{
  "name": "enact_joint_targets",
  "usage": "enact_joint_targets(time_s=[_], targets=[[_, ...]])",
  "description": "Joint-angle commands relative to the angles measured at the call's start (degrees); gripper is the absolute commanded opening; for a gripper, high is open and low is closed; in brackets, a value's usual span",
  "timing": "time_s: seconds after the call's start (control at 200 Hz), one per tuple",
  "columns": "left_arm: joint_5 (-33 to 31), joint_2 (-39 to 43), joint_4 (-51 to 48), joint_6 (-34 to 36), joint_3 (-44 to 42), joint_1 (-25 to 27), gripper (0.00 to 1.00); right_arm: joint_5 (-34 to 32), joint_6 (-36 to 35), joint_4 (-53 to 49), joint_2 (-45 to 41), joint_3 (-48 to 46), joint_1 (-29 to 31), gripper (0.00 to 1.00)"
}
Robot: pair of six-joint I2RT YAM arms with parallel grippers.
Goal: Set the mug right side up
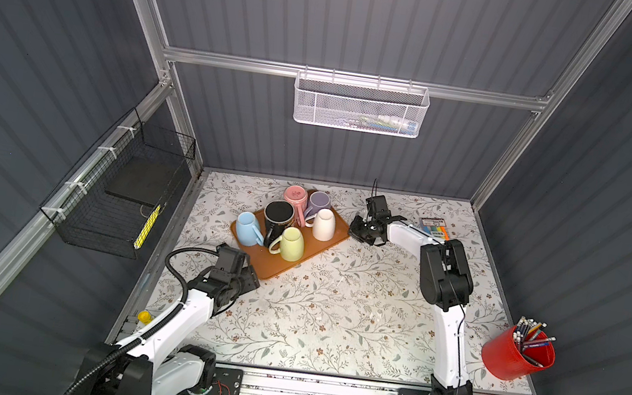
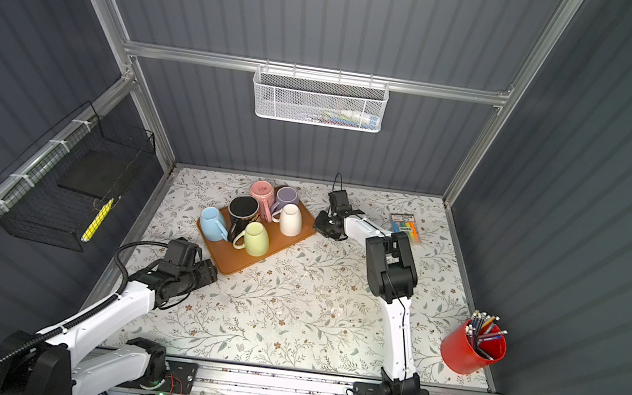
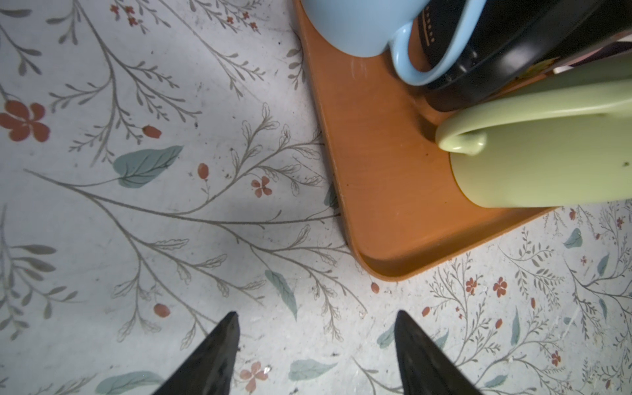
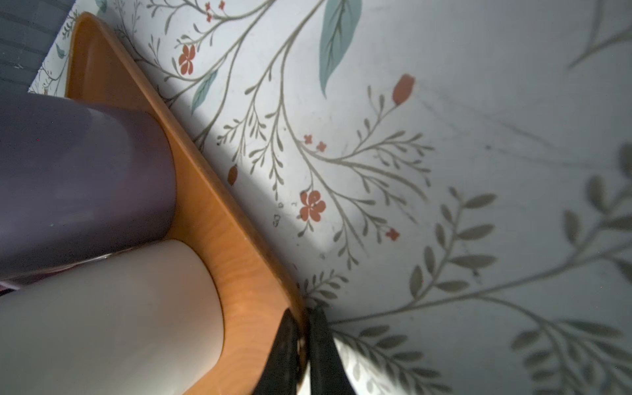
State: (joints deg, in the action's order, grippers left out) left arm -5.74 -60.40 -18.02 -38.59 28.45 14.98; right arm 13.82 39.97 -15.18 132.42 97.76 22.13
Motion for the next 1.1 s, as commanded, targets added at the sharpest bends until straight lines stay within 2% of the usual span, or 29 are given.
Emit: enact_joint_targets(time_s=[0.0,0.605,0.795,1.091], targets=[[-0.32,0.77,-1.66,1.28,1.72,0.39,0.73,-0.97,1.77,-3.06,0.50,-0.07,1.23,0.00],[-1.38,-0.16,-0.35,0.98,1.53,0.44,0.72,-2.78,-3.80,-1.88,-14.71,-18.55,1.24,0.00],[-1.79,0.94,-0.51,1.02,0.26,0.42,0.68,-2.09,-5.33,-2.02,-19.18,-25.50,1.20,0.00],[-0.09,0.93,1.01,0.86,-1.88,0.41,0.56,-2.26,-4.59,1.43,-29.00,-38.76,1.13,0.00]])
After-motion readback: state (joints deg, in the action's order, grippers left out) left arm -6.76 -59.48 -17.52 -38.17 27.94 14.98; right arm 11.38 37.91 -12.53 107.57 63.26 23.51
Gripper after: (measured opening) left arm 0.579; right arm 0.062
